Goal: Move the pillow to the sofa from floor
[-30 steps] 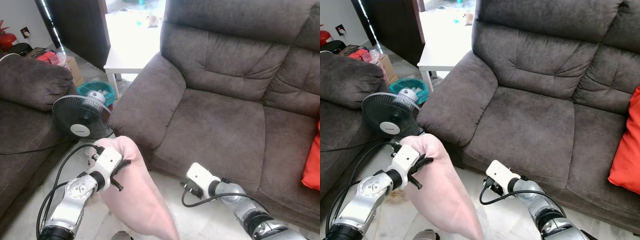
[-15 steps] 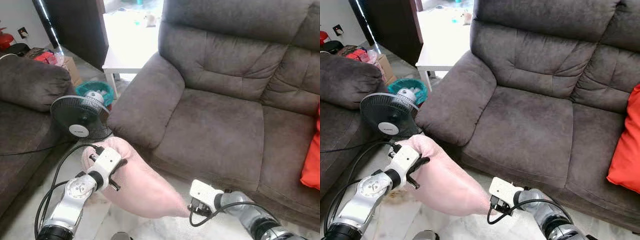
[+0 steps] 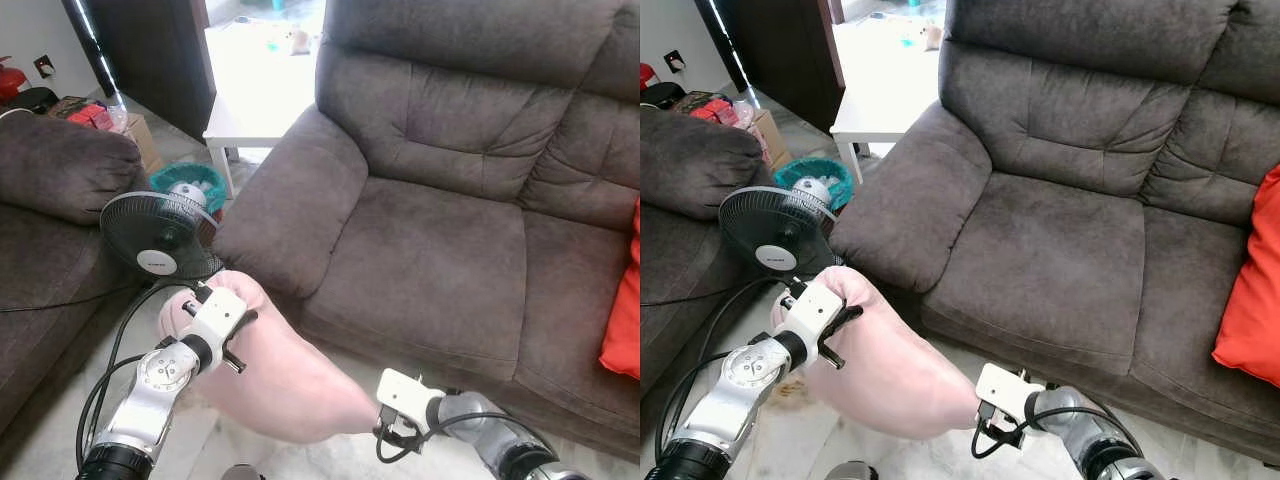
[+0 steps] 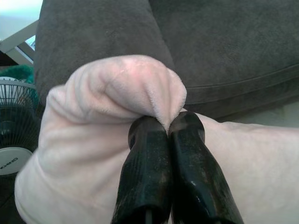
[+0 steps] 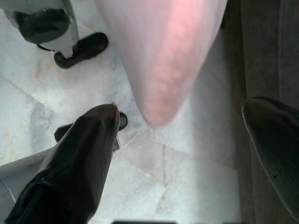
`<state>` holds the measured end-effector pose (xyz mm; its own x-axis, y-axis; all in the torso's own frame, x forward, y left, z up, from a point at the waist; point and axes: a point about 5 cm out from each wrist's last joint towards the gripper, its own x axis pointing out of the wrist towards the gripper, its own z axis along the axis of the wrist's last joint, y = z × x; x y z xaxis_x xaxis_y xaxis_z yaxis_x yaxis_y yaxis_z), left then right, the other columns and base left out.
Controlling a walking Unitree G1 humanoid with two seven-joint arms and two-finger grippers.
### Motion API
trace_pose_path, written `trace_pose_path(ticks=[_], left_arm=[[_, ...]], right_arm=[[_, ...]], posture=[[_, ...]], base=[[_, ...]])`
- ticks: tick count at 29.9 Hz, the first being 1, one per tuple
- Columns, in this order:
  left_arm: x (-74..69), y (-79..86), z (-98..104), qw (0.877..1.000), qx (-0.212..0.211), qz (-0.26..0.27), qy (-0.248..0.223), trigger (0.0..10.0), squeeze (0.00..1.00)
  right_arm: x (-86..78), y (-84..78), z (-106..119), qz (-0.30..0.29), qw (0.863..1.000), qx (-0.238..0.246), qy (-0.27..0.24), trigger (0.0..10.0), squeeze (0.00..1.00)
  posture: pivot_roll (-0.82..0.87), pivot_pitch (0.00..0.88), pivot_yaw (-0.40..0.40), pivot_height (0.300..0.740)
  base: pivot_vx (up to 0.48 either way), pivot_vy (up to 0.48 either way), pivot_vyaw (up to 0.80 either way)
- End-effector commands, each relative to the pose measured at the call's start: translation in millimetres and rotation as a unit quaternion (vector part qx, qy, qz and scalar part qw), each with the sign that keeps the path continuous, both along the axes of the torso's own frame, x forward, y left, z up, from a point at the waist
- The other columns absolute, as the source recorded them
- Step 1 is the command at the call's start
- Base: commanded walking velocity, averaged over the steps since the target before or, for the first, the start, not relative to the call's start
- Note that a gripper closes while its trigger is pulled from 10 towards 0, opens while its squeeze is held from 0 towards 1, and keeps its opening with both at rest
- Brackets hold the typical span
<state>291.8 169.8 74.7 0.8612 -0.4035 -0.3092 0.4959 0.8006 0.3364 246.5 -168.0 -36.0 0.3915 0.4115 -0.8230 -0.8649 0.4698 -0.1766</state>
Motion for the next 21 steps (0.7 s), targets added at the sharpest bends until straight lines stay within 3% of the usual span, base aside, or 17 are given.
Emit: trace_pose_path(ticks=[1, 3, 15, 21], left_arm=[[9.5, -3.9, 23, 0.998, -0.006, -0.002, -0.056, 10.0, 0.0], [9.9, -5.1, 24, 0.998, -0.009, -0.001, -0.057, 10.0, 0.0], [8.3, -8.8, 22, 0.998, -0.014, -0.002, -0.055, 10.0, 0.0], [9.8, -8.5, 23, 0.998, -0.015, -0.002, -0.057, 10.0, 0.0]], right_arm=[[-13.8, -0.3, -12, -0.007, 0.999, -0.012, 0.032, 10.0, 0.0], [-21.4, 0.8, -17, -0.013, 0.999, -0.017, 0.044, 10.0, 0.0], [-30.5, 18.2, -30, -0.087, 0.995, -0.021, 0.04, 10.0, 0.0], [-36.7, 8.9, -35, -0.142, 0.989, -0.037, 0.036, 10.0, 0.0]], posture=[[0.2, 0.089, -0.05, 0.74], [0.2, 0.092, -0.052, 0.74], [0.19, 0.073, -0.056, 0.74], [0.2, 0.065, -0.056, 0.74]], base=[[0.0, 0.0, 0.0], [0.0, 0.0, 0.0], [0.0, 0.0, 0.0], [0.0, 0.0, 0.0]])
